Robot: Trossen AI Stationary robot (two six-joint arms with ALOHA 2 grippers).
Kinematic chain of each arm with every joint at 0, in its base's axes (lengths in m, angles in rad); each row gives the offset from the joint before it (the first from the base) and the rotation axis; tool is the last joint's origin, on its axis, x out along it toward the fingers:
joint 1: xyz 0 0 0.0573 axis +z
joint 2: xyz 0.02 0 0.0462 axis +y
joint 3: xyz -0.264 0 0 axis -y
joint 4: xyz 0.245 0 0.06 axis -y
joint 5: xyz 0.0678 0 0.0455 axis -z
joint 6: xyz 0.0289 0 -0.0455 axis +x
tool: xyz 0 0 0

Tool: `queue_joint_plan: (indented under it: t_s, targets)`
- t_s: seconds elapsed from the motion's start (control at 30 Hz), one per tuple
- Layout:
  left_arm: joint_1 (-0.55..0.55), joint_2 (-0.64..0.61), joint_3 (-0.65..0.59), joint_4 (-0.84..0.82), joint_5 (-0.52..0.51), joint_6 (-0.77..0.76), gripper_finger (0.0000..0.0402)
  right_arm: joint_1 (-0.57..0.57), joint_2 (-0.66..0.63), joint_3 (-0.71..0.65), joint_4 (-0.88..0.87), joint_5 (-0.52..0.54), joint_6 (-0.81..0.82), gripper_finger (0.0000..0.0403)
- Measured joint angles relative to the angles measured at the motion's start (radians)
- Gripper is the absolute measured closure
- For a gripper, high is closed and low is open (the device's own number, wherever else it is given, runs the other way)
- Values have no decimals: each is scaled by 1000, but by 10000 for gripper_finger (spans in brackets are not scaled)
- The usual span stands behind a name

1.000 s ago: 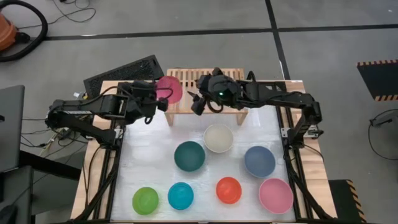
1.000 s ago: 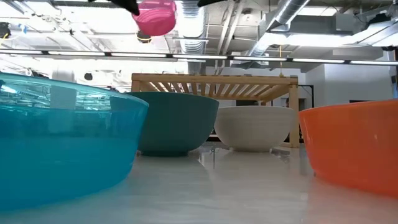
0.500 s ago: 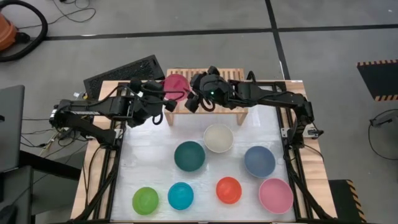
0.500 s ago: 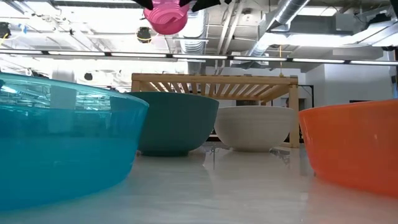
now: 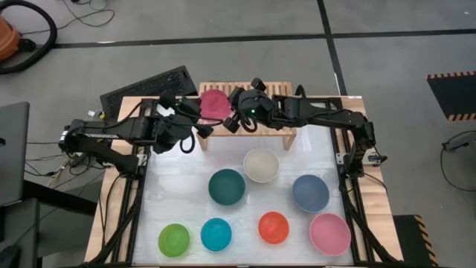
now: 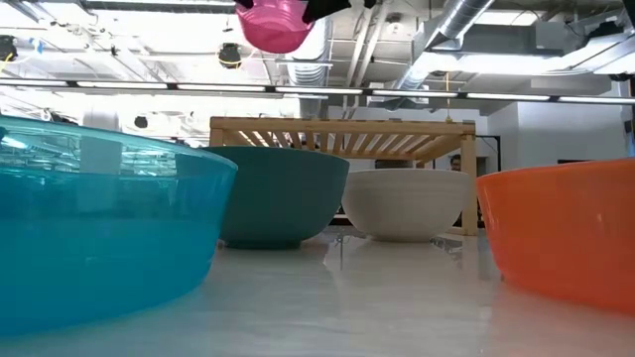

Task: Place and stack bowls onto a shelf
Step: Put the transparent pink bowl on the shelf

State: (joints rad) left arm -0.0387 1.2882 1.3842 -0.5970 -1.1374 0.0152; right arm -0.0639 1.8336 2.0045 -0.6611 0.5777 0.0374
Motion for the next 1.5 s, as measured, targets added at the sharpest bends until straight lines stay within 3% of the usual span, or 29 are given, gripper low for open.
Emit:
queue_joint_plan:
  t_s: [0.17, 0.4, 0.67, 0.97, 1.17, 1.27, 1.5]
  targets:
    - [2, -1, 0, 13, 35, 23, 377, -1, 0, 0, -13, -13, 4, 379]
    - [3, -59, 0, 40, 189, 165, 263, -29, 2, 0, -31, -141, 63, 379]
    - [-22, -187, 0, 34, 156, 166, 169, -161, 2, 0, -61, -310, 106, 379]
    - [-25, -295, 0, 5, 158, 14, 155, -334, 75, 42, -83, -488, 182, 379]
    - [-24, -302, 0, 2, 161, 2, 154, -372, 282, 355, -252, -581, 176, 379]
    - [-22, -300, 0, -5, 160, -5, 154, -392, 264, 284, -206, -611, 184, 379]
    - [-18, -298, 0, -66, 156, -82, 154, -444, 280, 307, -298, -602, 201, 379]
